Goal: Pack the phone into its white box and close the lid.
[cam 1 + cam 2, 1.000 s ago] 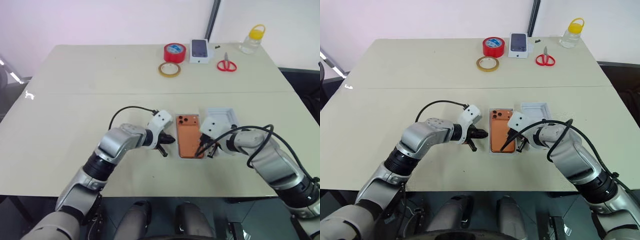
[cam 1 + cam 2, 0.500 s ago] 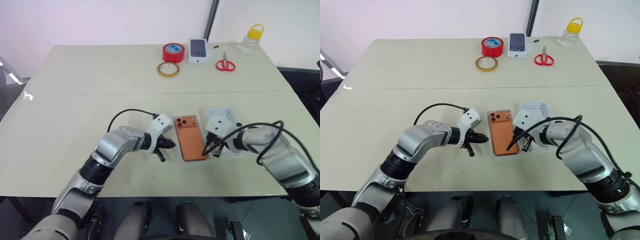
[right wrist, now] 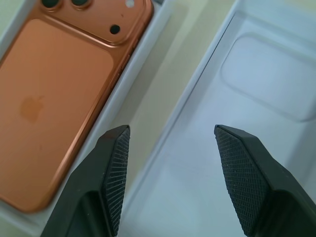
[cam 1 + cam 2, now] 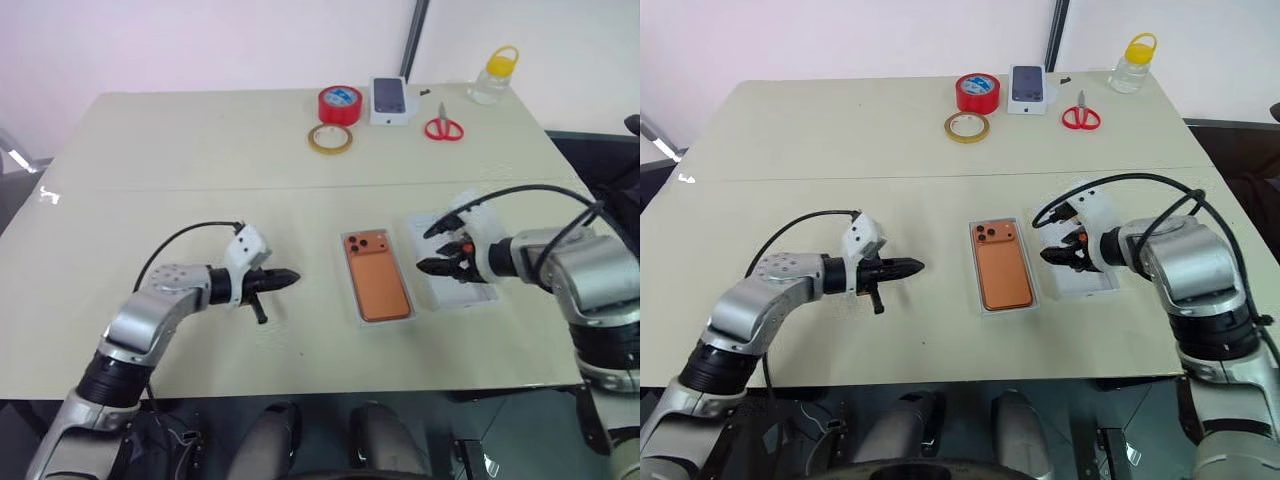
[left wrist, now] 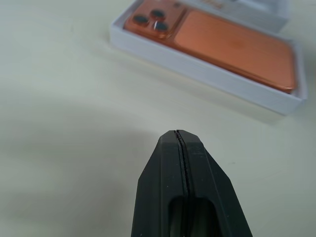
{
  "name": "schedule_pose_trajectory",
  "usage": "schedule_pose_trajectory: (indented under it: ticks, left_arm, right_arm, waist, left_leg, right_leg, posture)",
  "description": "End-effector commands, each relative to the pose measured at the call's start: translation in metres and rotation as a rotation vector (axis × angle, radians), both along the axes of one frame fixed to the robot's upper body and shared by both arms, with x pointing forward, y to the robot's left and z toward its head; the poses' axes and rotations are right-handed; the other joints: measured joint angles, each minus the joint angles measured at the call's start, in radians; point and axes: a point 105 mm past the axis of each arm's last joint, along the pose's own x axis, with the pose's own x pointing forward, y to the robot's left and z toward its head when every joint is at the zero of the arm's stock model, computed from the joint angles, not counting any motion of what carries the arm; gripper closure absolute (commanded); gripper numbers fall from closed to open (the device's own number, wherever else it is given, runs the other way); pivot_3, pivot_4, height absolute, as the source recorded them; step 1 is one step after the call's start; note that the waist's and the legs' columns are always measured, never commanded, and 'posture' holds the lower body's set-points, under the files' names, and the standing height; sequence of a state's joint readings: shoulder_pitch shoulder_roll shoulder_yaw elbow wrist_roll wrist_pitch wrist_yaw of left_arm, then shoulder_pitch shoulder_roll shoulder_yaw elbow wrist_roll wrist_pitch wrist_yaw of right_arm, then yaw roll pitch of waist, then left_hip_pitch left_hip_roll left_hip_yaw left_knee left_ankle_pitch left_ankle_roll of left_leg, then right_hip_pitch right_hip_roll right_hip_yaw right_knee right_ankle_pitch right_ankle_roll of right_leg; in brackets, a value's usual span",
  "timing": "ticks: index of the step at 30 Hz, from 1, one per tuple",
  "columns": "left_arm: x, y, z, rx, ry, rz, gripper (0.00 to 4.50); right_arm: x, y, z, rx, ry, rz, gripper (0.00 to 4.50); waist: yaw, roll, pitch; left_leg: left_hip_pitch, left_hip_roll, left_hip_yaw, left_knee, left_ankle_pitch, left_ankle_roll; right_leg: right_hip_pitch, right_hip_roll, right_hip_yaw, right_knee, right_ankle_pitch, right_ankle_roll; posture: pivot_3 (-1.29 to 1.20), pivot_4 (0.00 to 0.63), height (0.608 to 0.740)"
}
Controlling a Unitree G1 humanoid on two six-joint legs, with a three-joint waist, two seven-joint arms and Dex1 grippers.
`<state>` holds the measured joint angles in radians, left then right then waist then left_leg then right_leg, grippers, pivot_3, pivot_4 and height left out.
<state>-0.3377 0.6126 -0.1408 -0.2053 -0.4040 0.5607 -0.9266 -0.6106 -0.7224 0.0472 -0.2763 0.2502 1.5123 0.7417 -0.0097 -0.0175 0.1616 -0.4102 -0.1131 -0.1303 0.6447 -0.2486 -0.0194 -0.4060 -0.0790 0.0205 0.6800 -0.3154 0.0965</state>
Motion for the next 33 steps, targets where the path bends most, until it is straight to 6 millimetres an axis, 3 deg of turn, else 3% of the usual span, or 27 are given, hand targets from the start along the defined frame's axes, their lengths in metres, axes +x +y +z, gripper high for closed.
schedule_pose_trajectory:
  ticks: [1,6,7,9,13,19,22,26,30,33]
  left_arm:
    - [-0.01,-0.008,0.017,-0.013,-0.117,-0.096,4.5]
    - [-0.021,-0.017,0.012,0.005,-0.135,-0.175,4.5]
    - [-0.022,-0.018,0.012,-0.003,-0.132,-0.186,4.5]
    - [-0.026,-0.021,0.012,-0.015,-0.127,-0.208,4.5]
    - [-0.029,-0.022,0.009,-0.004,-0.119,-0.234,4.5]
    - [-0.022,-0.017,0.005,0.004,-0.125,-0.183,4.5]
    - [-0.012,-0.008,0.01,-0.028,-0.128,-0.105,4.5]
    - [0.002,0.01,0.015,-0.067,-0.136,0.024,4.5]
    - [0.019,0.031,0.019,-0.092,-0.153,0.164,4.5]
    - [0.028,0.039,0.026,-0.118,-0.17,0.221,4.5]
  right_arm:
    - [0.005,0.002,0.01,0.004,-0.027,-0.039,1.67]
    - [0.009,-0.002,0.002,-0.044,-0.02,-0.107,1.67]
    - [0.009,-0.002,0.001,-0.053,-0.02,-0.112,1.9]
    - [0.008,-0.001,-0.001,-0.056,-0.015,-0.111,2.52]
    - [0.005,0.007,-0.001,-0.055,-0.012,-0.095,4.46]
    - [0.009,0.009,0.009,-0.006,-0.046,-0.103,4.46]
    - [0.019,0.004,0.037,0.068,-0.13,-0.15,4.46]
    - [0.026,0.017,0.077,0.298,-0.209,-0.103,4.46]
    - [0.012,0.071,0.099,0.681,-0.147,0.149,4.46]
    - [-0.001,0.108,0.093,0.878,-0.025,0.243,4.46]
  waist:
    - [0.001,0.0,0.0]
    - [-0.001,0.0,0.0]
    - [-0.001,0.0,0.0]
    - [-0.005,0.0,0.0]
    - [-0.005,0.0,0.0]
    - [-0.005,0.0,0.0]
    - [-0.008,0.001,0.0]
    - [-0.007,0.001,0.001]
    - [-0.009,0.001,0.0]
    - [-0.01,0.001,0.001]
  left_leg:
    - [0.0,0.0,0.0,0.0,0.0,0.0]
    - [0.0,0.0,0.0,0.0,0.0,0.0]
    - [0.0,0.0,0.0,0.0,0.0,0.0]
    - [0.0,0.0,0.0,0.0,0.0,0.0]
    - [0.0,0.0,0.0,0.0,0.0,0.001]
    - [0.0,0.0,0.0,0.0,0.0,0.001]
    - [0.0,0.0,0.0,0.0,0.0,0.001]
    - [0.0,0.0,0.0,0.0,0.0,0.001]
    - [0.0,0.0,0.0,0.0,0.0,0.001]
    - [0.0,0.001,0.0,-0.001,0.0,0.001]
  right_leg:
    - [0.0,0.0,0.0,0.0,0.0,0.0]
    - [0.0,0.0,0.0,0.0,0.0,0.0]
    - [0.0,0.0,0.0,0.0,0.0,0.0]
    - [-0.001,0.0,0.0,0.0,0.0,0.0]
    - [-0.001,0.0,0.0,0.001,0.0,0.0]
    - [-0.001,0.0,0.0,0.001,0.0,0.0]
    - [-0.001,0.0,0.0,0.001,0.0,0.0]
    - [-0.002,0.001,0.0,0.002,0.0,0.0]
    - [-0.001,0.001,0.0,0.002,0.0,0.0]
    - [-0.002,0.001,0.0,0.002,0.0,0.0]
  posture:
    - [0.0,0.15,0.74]
    - [0.0,0.15,0.74]
    - [0.0,0.15,0.74]
    - [0.0,0.15,0.74]
    - [0.0,0.15,0.74]
    - [0.0,0.15,0.74]
    - [0.0,0.15,0.74]
    - [0.0,0.15,0.74]
    - [0.0,0.15,0.74]
    - [0.0,0.15,0.74]
